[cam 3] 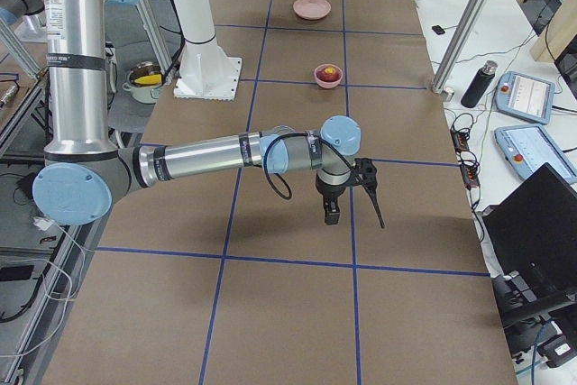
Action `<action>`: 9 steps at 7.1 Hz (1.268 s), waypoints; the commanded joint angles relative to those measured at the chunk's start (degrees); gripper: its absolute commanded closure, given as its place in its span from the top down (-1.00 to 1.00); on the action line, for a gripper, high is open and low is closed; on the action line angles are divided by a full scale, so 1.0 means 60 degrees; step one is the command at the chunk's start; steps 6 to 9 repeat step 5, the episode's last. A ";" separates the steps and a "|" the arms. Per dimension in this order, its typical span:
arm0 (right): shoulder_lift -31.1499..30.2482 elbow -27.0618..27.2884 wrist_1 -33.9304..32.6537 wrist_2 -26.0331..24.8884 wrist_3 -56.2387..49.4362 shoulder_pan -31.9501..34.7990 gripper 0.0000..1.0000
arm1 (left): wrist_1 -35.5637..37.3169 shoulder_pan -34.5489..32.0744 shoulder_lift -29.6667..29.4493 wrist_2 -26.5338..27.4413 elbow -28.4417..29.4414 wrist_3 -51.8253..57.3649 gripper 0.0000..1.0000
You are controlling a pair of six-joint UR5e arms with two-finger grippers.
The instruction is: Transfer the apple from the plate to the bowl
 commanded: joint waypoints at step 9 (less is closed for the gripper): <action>-0.0839 0.1107 0.0290 0.0205 0.0011 0.0007 0.99 | -0.0212 -0.0082 0.0094 0.0014 0.0003 0.0074 0.96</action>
